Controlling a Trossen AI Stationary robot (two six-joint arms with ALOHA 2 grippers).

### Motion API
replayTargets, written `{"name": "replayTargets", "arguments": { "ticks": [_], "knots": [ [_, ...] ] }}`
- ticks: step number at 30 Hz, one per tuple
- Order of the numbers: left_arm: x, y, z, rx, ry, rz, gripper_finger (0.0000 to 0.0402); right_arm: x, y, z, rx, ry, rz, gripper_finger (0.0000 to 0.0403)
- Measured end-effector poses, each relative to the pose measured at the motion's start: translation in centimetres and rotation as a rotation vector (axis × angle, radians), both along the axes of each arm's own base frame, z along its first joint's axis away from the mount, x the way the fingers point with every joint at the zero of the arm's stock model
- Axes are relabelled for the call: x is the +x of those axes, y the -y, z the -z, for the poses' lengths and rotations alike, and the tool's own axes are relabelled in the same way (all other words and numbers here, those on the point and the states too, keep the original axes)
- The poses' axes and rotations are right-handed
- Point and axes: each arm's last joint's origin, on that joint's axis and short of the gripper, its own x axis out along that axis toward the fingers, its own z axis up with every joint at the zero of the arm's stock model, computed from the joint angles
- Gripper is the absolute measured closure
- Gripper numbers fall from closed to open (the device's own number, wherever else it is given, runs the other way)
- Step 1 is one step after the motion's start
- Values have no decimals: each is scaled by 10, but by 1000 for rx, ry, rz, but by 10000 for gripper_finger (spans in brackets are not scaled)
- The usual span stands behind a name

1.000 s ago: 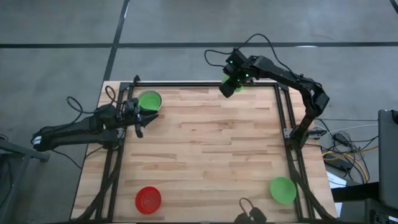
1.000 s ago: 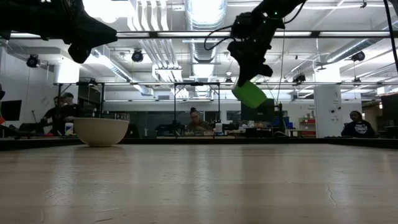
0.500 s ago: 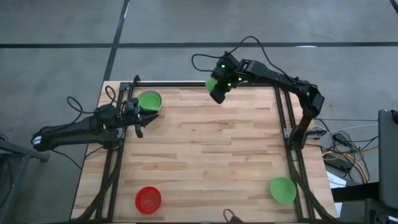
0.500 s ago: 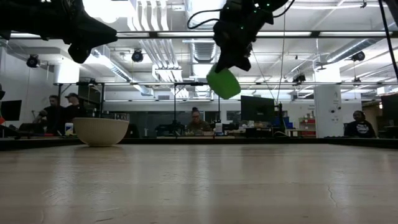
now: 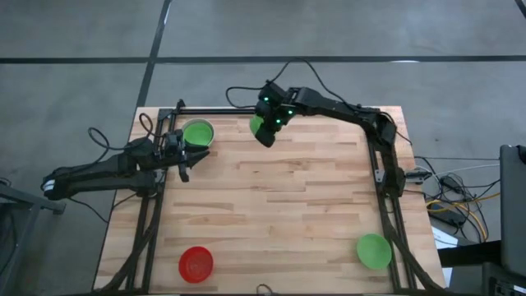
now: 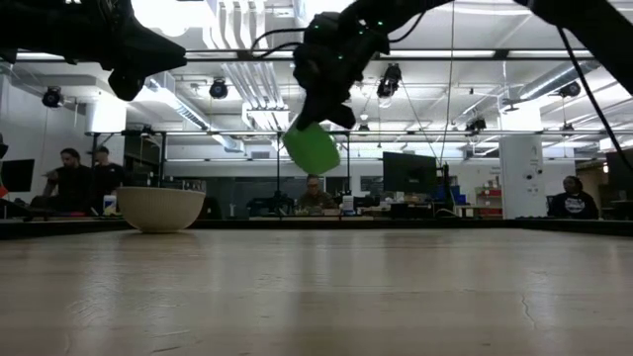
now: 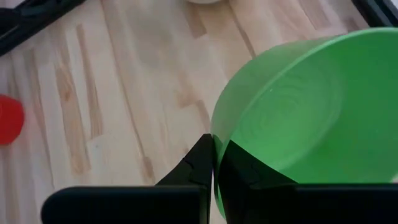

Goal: Nest bowls inside each other
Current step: Stack the top green bowl on the stacked green bowl

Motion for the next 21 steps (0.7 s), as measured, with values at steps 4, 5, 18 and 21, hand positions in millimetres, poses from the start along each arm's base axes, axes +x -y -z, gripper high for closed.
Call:
{"name": "replayTargets", "arguments": {
  "ticks": [4,5,18,21],
  "knots": [
    [0,0,0,0,0,0,310,19,-4,-6,-15,10,-46,392],
    [0,0,0,0,1,0,310,23,-5,-7,-15,21,-57,392],
    [0,0,0,0,1,0,310,42,-7,3,44,54,-99,392],
    [0,0,0,0,0,0,310,42,-7,3,45,56,-96,392]
  ]
}}
